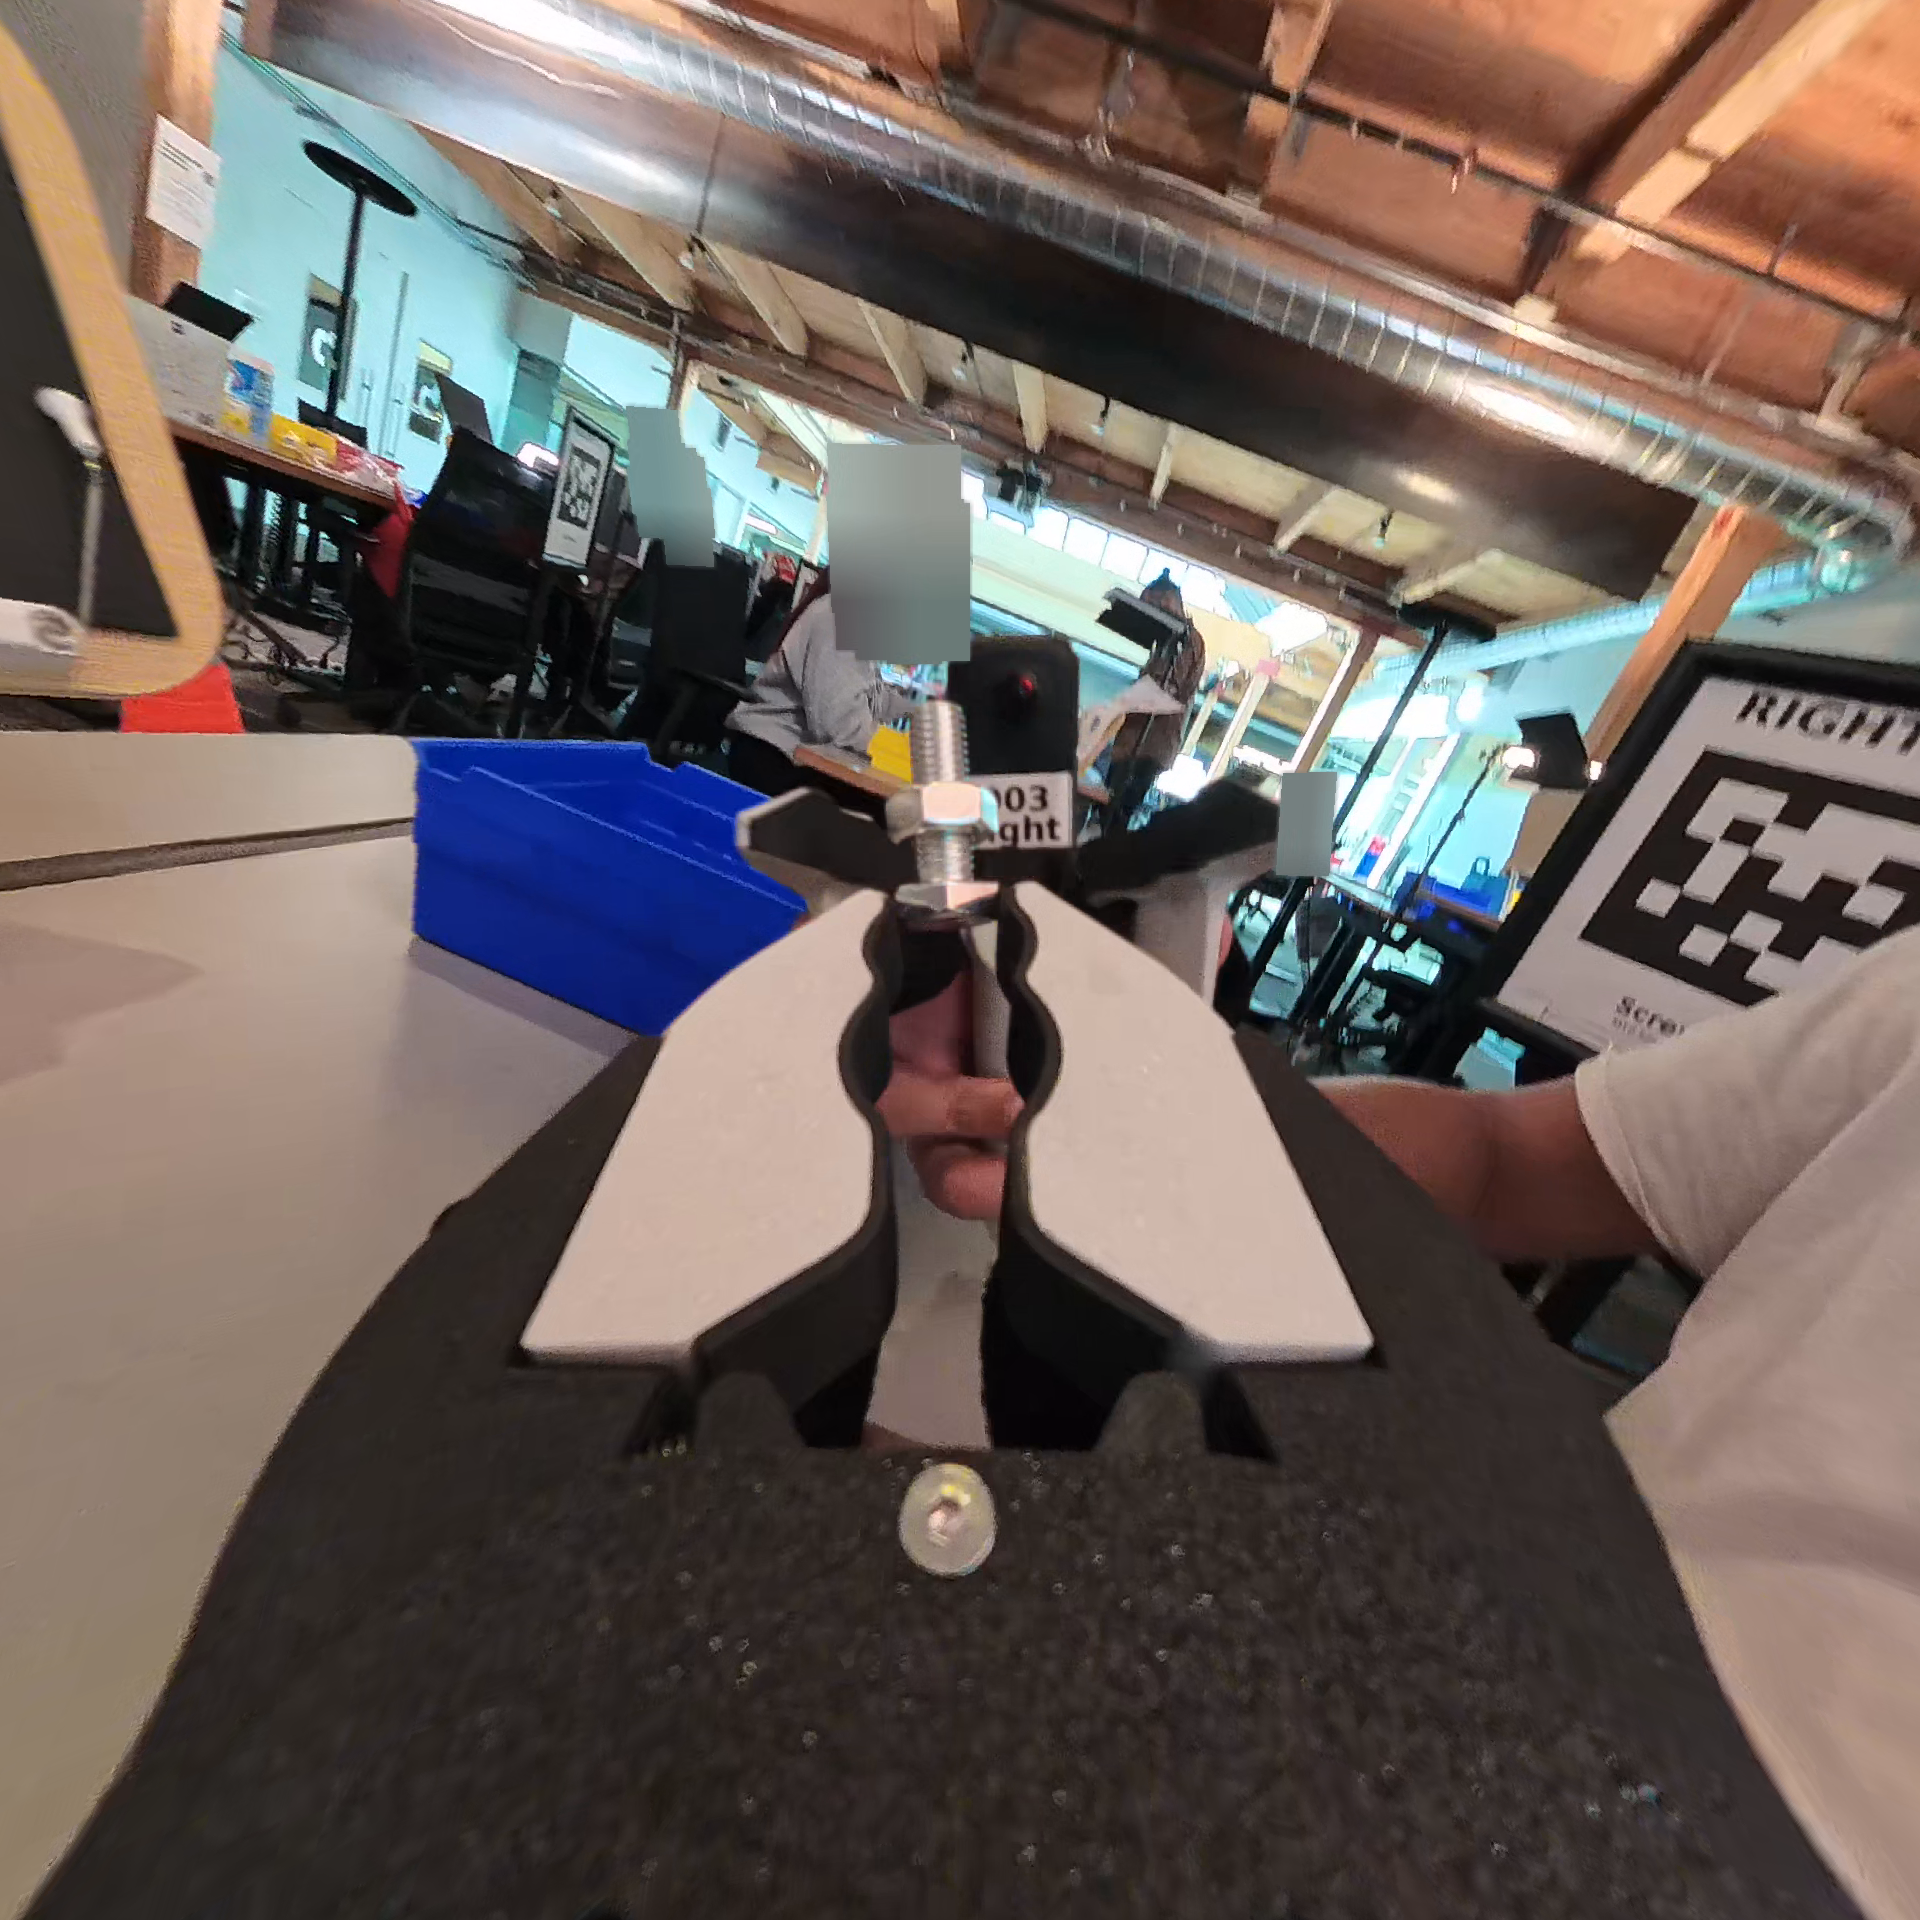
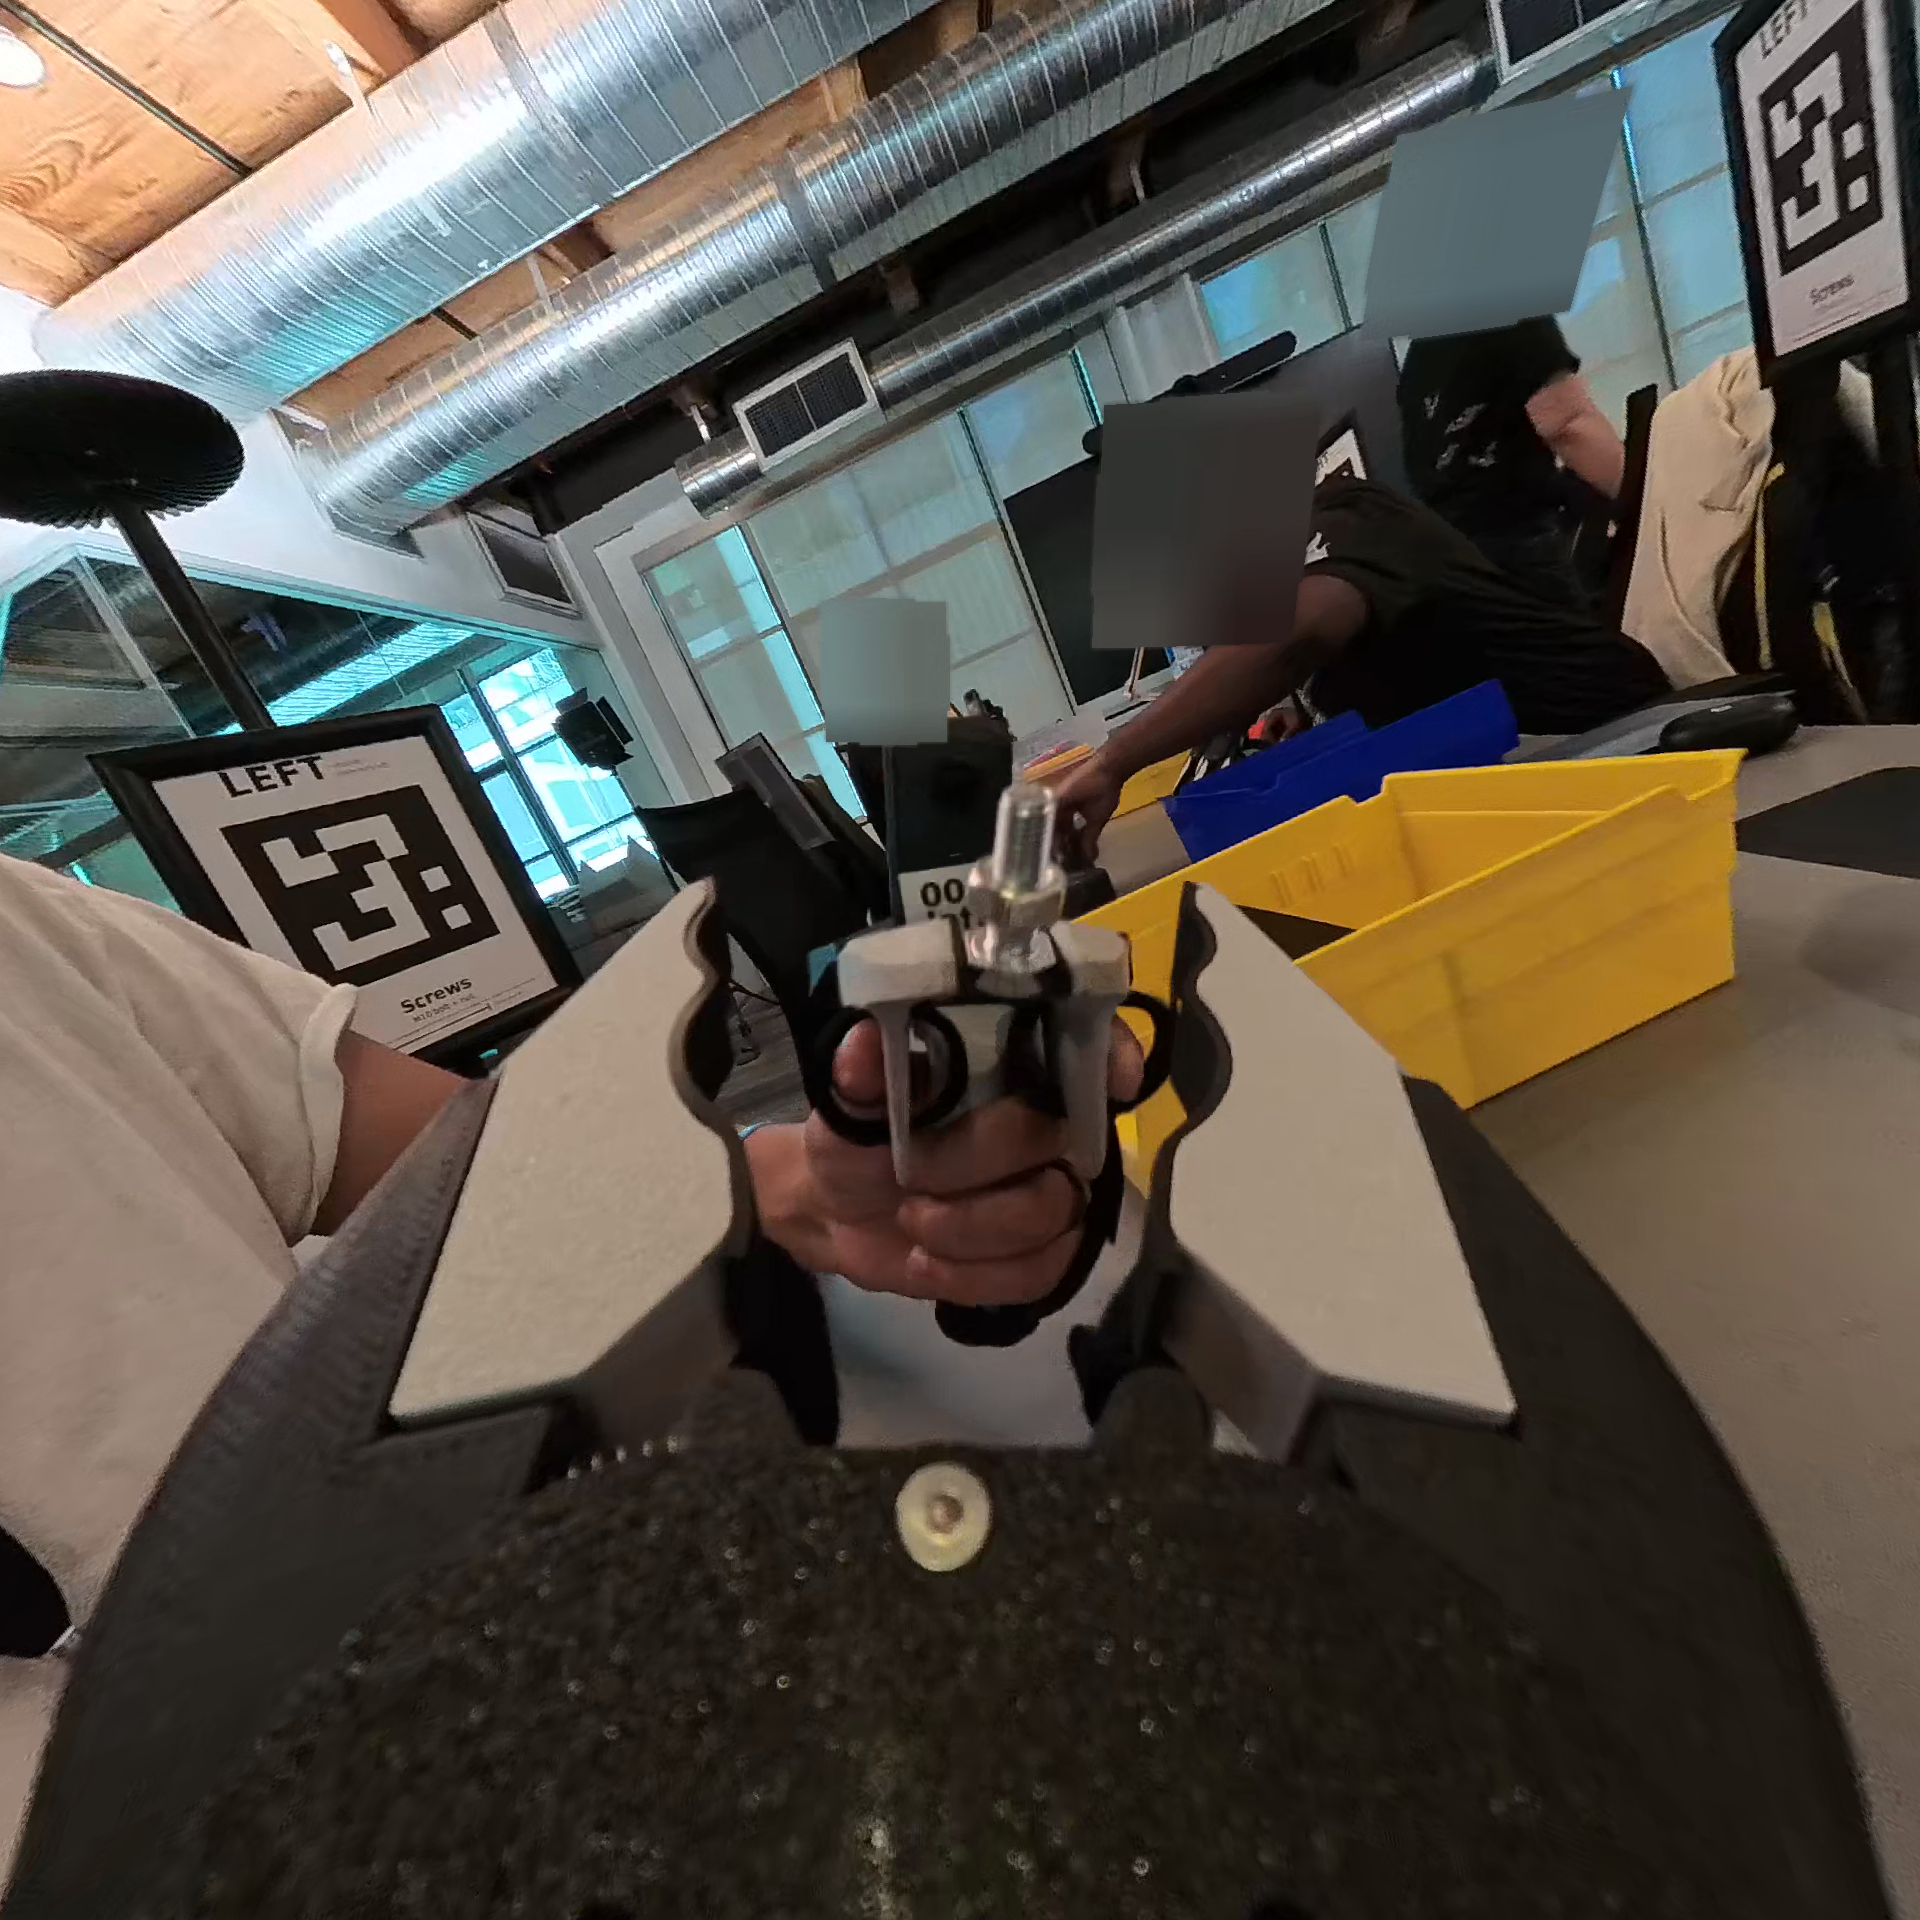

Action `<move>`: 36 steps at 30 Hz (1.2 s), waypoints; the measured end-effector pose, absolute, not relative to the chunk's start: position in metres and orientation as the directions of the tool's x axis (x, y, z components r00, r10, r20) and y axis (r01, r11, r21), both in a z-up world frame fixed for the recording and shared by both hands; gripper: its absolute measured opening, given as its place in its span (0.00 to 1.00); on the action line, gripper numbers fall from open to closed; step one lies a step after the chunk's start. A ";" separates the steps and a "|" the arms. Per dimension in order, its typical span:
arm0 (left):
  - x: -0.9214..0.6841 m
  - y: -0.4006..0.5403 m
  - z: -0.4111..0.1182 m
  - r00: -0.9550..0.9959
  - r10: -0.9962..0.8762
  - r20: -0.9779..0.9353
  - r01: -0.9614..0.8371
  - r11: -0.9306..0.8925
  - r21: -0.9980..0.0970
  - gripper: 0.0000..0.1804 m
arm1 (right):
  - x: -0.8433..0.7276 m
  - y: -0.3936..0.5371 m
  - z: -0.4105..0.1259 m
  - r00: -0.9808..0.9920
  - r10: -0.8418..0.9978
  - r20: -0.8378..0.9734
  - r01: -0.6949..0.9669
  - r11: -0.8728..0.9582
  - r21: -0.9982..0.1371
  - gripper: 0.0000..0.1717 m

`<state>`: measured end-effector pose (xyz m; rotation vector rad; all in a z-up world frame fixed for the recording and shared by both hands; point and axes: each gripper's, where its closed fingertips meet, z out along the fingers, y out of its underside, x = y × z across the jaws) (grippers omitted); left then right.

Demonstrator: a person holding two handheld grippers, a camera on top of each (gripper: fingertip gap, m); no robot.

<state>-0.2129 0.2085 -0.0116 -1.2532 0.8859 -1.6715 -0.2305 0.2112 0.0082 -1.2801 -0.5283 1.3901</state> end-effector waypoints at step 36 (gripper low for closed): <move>-0.209 0.208 -0.013 -0.127 -0.934 0.334 0.198 -0.354 -0.914 0.09 | -0.229 0.209 0.012 0.233 0.904 -0.358 -0.397 -0.248 -0.884 0.32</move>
